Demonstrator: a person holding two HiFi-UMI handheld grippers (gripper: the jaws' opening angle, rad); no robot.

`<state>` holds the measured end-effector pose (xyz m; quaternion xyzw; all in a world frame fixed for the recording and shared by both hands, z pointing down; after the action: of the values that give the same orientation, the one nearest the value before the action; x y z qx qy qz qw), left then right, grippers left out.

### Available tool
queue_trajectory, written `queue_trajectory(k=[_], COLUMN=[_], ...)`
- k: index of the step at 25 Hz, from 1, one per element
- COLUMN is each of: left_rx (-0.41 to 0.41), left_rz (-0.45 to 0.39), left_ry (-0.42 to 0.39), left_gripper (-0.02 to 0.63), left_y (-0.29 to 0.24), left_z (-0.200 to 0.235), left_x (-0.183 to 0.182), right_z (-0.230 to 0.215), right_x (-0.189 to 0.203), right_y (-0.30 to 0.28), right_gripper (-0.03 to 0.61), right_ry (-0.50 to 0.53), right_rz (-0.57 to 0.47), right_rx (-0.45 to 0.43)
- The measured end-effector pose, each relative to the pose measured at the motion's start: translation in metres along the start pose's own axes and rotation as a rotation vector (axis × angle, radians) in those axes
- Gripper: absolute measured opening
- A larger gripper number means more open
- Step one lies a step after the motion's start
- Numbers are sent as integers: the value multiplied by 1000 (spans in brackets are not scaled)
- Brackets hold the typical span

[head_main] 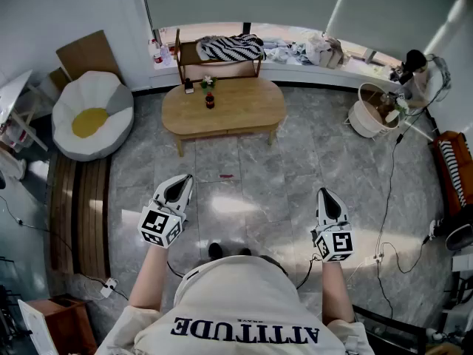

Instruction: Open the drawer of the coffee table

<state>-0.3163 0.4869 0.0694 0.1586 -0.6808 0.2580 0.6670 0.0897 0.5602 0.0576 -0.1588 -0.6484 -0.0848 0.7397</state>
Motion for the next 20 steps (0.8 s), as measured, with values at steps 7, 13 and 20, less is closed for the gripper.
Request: queue_trajectory(k=[7,13,20], left_rx=[12,23,46], left_rz=[-1,-6,-5], left_ry=[-6,-5,-4], left_gripper=[20,20,20], left_y=[-2,-6,-5], left_z=[-3,-5,1], left_x=[-1,-2,-1], right_z=[0,3,10], right_x=[-2,-2,-6], right_y=[2,5,6], right_gripper=[18,18,18], right_ry=[8,2,-15], right_rz=[-5,-8,-16], right_rx=[4,4,17])
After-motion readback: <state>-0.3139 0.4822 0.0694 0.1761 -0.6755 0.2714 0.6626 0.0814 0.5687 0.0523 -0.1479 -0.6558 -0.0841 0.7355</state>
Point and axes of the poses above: the fingertips, and each gripper's own axes: y backward along the fingers, z to its left, x out of its underside, the point moved 6 cm from there along y, backward along the fingers, and after that the axes turned 5 degrees about -x, right-handed, at the moved point
